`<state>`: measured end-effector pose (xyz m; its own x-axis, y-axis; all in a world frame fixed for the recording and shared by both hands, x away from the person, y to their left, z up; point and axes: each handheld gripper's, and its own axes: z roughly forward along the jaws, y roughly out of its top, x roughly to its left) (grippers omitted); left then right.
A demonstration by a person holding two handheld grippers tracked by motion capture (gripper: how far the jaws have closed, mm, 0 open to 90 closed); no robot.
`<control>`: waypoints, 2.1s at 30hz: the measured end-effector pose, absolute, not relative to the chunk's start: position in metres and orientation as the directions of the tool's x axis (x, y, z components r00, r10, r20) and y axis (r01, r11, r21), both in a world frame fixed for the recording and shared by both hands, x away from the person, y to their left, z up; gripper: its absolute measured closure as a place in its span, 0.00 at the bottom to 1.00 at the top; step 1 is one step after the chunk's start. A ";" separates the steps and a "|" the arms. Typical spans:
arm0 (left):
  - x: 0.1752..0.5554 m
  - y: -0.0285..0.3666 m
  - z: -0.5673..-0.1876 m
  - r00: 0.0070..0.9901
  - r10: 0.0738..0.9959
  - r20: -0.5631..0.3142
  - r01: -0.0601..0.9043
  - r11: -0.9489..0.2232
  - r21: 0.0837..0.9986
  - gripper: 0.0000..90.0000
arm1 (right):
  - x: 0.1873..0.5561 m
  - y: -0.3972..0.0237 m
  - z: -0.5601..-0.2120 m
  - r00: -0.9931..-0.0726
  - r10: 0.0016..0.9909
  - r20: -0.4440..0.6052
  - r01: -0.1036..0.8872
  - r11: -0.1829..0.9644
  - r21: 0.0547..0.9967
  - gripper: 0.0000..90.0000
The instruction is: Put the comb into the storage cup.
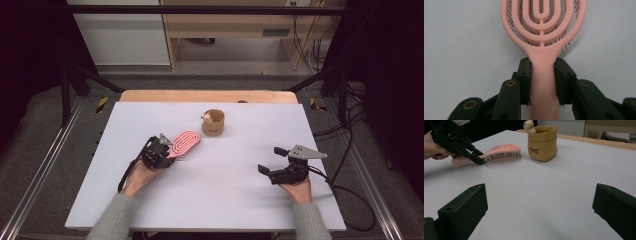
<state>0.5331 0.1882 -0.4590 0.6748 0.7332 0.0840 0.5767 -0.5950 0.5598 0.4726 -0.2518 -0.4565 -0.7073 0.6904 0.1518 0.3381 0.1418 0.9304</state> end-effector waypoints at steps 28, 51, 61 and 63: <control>0.528 0.191 -0.452 0.671 0.736 0.092 0.563 -0.586 0.583 0.77 | 0.472 -0.252 -0.456 -0.704 0.693 0.154 0.339 0.138 0.930 0.00; 0.514 0.198 -0.440 0.654 0.752 0.089 0.538 -0.544 0.644 0.77 | 0.472 -0.253 -0.455 -0.701 0.696 0.157 0.336 0.128 0.933 0.00; 0.509 0.200 -0.437 0.638 0.765 0.088 0.533 -0.521 0.667 0.77 | 0.472 -0.253 -0.455 -0.700 0.697 0.158 0.338 0.128 0.932 0.00; 0.508 0.201 -0.436 0.634 0.769 0.087 0.530 -0.513 0.675 0.77 | 0.472 -0.253 -0.455 -0.700 0.696 0.158 0.338 0.128 0.932 0.00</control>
<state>0.5078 0.2007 -0.4359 0.6335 0.7689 0.0867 0.5305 -0.5132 0.6747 0.4722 -0.2527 -0.4551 -0.7000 0.6964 0.1580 0.3379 0.1282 0.9324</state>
